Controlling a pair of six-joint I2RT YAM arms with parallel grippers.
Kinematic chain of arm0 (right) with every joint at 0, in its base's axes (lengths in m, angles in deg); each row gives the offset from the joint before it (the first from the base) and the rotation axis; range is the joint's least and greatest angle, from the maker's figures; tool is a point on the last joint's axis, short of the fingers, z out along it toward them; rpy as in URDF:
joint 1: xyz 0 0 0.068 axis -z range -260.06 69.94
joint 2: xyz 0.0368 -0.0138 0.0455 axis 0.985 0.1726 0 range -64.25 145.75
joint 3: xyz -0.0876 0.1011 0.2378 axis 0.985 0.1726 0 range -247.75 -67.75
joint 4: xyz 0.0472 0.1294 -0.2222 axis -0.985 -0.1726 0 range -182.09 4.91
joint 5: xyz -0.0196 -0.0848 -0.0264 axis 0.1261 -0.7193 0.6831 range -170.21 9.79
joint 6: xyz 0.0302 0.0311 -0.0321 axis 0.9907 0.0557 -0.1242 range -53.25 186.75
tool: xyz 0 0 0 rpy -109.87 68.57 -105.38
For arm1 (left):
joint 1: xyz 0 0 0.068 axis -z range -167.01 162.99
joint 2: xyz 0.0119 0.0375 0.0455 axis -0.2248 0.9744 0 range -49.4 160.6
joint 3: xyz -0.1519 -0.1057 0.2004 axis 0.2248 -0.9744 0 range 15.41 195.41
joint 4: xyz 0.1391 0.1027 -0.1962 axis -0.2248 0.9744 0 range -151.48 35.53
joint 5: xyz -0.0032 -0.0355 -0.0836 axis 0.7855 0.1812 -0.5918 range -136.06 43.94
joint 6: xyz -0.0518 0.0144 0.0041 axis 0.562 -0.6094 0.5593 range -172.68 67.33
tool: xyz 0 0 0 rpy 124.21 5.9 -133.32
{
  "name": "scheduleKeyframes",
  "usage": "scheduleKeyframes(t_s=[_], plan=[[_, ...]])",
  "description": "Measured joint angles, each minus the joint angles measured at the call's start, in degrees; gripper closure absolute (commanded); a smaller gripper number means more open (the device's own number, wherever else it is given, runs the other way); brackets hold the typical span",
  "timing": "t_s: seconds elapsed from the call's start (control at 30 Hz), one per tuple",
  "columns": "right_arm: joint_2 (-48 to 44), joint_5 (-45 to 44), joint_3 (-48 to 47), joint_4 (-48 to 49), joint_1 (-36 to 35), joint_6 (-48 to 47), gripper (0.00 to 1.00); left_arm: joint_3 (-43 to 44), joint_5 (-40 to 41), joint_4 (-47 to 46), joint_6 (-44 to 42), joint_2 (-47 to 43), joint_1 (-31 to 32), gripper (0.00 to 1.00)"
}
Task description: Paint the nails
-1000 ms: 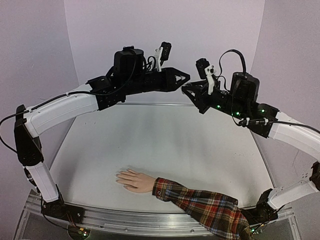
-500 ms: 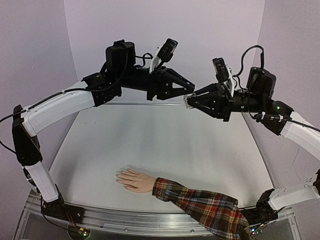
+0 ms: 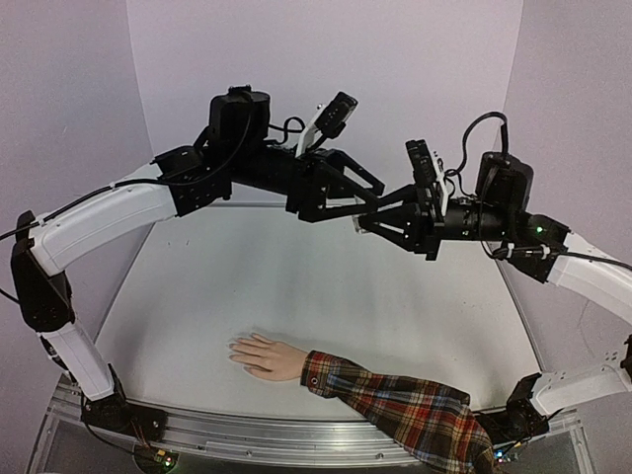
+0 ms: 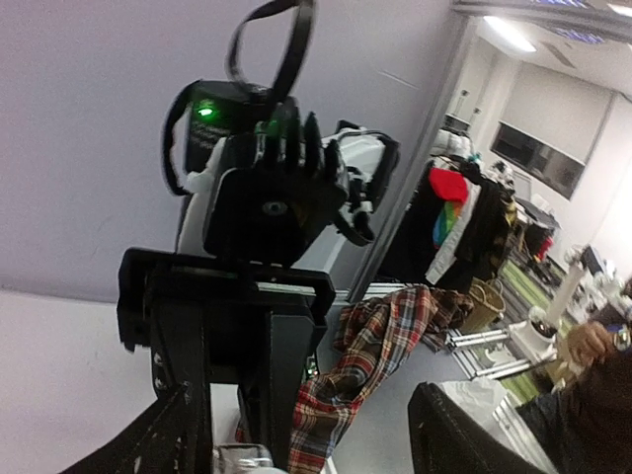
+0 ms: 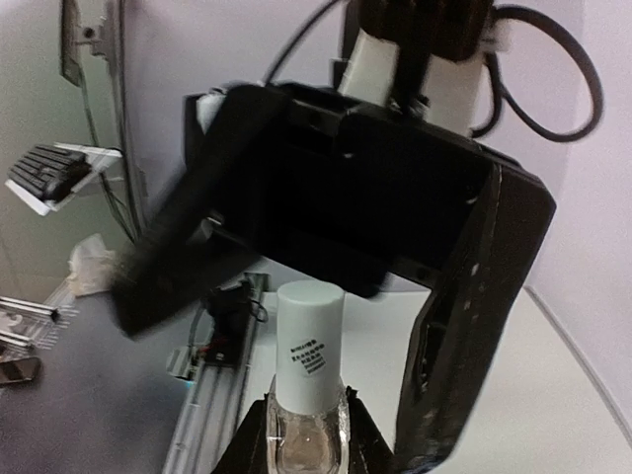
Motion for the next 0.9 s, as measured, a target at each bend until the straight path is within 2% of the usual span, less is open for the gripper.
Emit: scheduleKeyframes(t_s=[0.1,0.2,0.37,0.43,0.57,0.83,0.9], plan=[[0.15,-8.71,1.00,-0.23,-0.19,-2.44,1.00,-1.51,8.64,4.55,0.93,-2.73,0.00,0.21],[0.21,-15.92,1.07,-0.09,-0.43,-4.00,1.00,-1.30,17.41,8.83,2.09,-4.12,-0.03,0.29],[1.08,-22.84,1.05,-0.02,-0.43,-5.56,1.00,3.64,28.37,18.61,4.15,-2.90,-0.13,0.37],[1.88,-24.19,1.04,-0.09,-0.59,-6.01,1.00,4.88,30.02,20.01,4.24,-2.14,-0.19,0.40],[3.24,-25.98,1.04,-0.54,-1.05,-6.82,1.00,5.11,32.12,20.95,4.63,-1.49,-0.20,0.54],[4.45,-27.88,0.04,-1.11,-1.75,-7.70,1.00,5.40,34.66,21.62,5.22,-0.95,-0.18,0.54],[4.75,-28.24,-0.49,-1.21,-1.91,-7.96,1.00,6.12,34.89,22.63,5.23,-0.06,-0.17,0.57]])
